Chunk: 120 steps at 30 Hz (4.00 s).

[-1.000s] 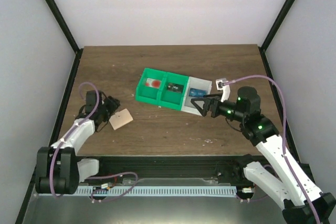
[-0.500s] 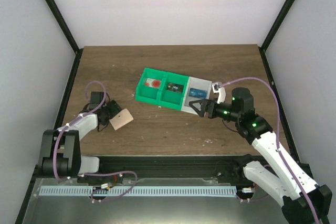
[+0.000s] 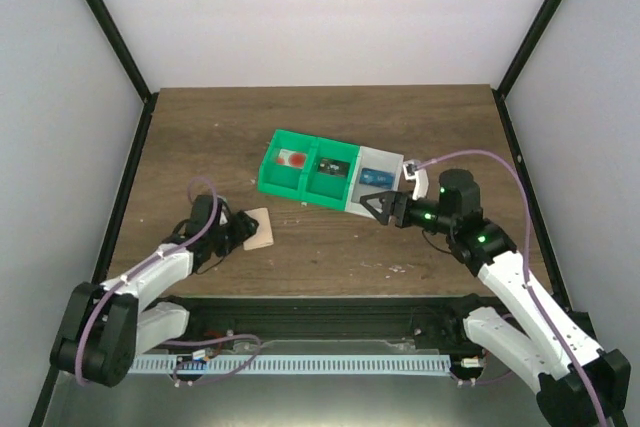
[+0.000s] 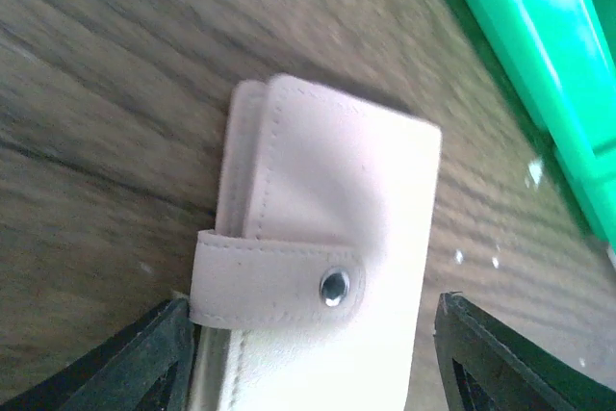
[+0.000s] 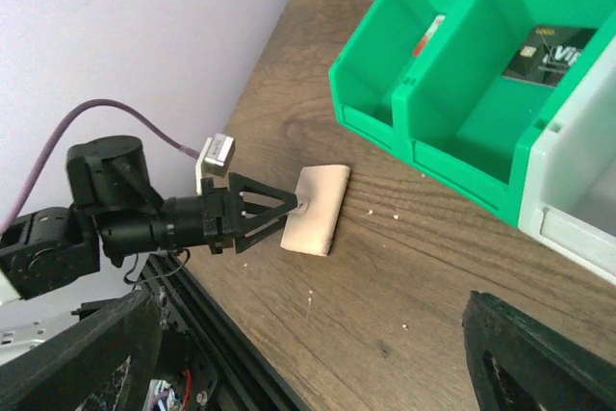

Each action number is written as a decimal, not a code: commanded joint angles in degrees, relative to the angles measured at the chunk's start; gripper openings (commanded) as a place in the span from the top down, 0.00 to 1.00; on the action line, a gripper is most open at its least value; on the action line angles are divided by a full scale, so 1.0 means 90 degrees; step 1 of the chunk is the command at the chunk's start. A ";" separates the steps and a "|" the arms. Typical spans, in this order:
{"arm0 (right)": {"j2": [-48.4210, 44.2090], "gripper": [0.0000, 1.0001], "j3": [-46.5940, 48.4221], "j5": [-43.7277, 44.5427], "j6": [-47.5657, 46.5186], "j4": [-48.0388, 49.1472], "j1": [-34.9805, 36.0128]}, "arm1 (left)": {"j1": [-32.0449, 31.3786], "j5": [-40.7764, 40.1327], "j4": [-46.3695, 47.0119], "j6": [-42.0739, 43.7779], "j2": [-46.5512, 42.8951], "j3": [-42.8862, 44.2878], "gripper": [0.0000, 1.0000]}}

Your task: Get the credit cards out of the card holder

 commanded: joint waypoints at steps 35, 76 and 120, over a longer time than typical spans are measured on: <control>0.4410 0.65 0.0297 0.1390 0.0760 0.2717 0.2578 | -0.0566 0.1327 0.2293 0.0797 0.1988 0.0088 0.61; 0.5475 0.99 0.0105 0.1832 0.1333 0.3755 0.2891 | -0.1384 -0.0187 -0.0281 0.0555 -0.0192 0.0795 0.55; 0.5091 0.99 0.0263 0.2691 0.1286 0.3341 0.3340 | -0.2695 -0.0774 -0.0528 0.0370 0.1544 0.1468 0.75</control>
